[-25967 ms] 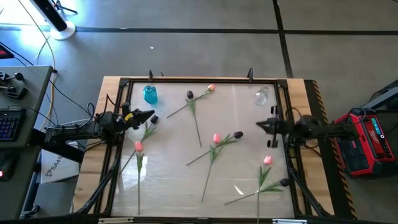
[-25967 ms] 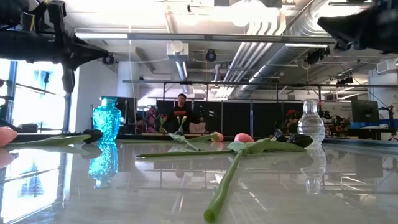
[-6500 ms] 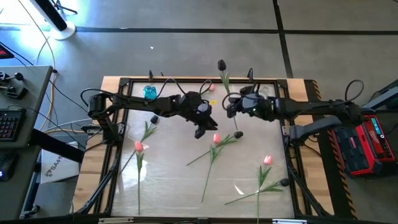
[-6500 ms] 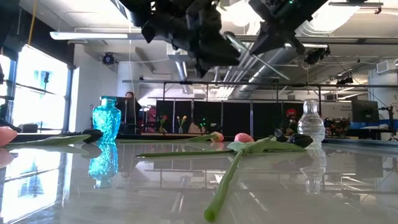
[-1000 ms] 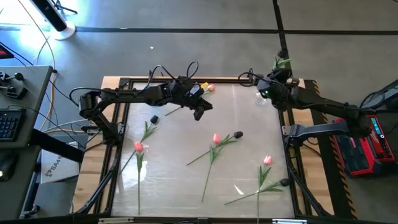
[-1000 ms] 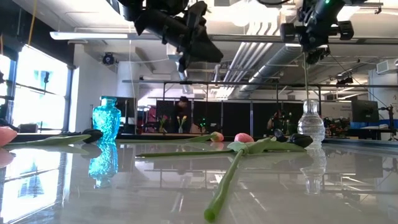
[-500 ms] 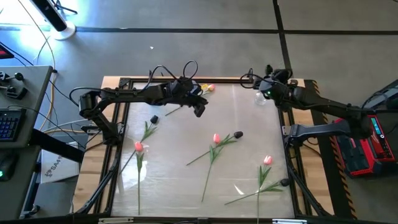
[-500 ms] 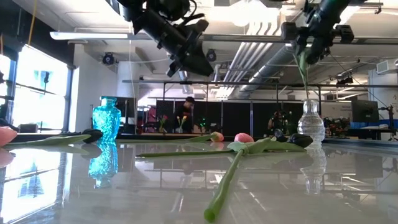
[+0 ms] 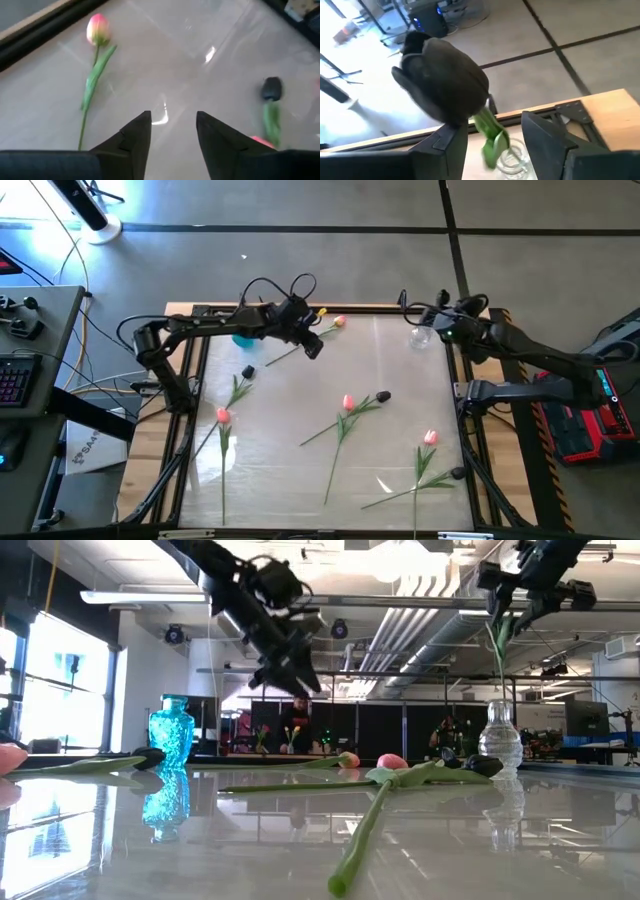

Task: Sort flowers into vase by color
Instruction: Put the black flower into the transparent vase, then put the pink flower into the transparent vase

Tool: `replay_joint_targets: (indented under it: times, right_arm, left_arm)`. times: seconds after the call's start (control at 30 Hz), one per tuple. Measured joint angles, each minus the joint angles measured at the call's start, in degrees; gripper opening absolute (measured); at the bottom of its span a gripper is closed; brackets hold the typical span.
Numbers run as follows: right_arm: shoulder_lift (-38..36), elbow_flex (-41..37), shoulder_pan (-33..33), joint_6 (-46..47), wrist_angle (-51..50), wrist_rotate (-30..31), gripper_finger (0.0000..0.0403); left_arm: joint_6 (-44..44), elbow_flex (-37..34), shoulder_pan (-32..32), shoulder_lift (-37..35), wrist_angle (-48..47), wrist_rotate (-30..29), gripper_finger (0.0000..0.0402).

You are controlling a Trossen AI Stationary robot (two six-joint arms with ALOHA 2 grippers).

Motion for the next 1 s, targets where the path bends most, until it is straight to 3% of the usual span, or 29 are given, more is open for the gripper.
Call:
replay_joint_targets:
  times: [0.33, 0.73, 1.0]
  right_arm:
    - [-4.57, 0.00, 0.00, -3.38, 1.88, -8.43, 0.0174]
    - [-6.44, 0.00, 0.00, -7.63, 4.84, -11.56, 0.0174]
    - [-6.67, 0.00, 2.26, -11.25, 9.06, -11.45, 0.0174]
  left_arm:
    - [1.44, 0.08, 3.72, 8.61, 6.87, -0.11, 0.0177]
    - [7.20, 6.15, 6.37, 18.89, -0.80, -3.36, 0.0177]
    - [10.60, 6.40, 5.85, 19.97, -1.80, -7.49, 0.0141]
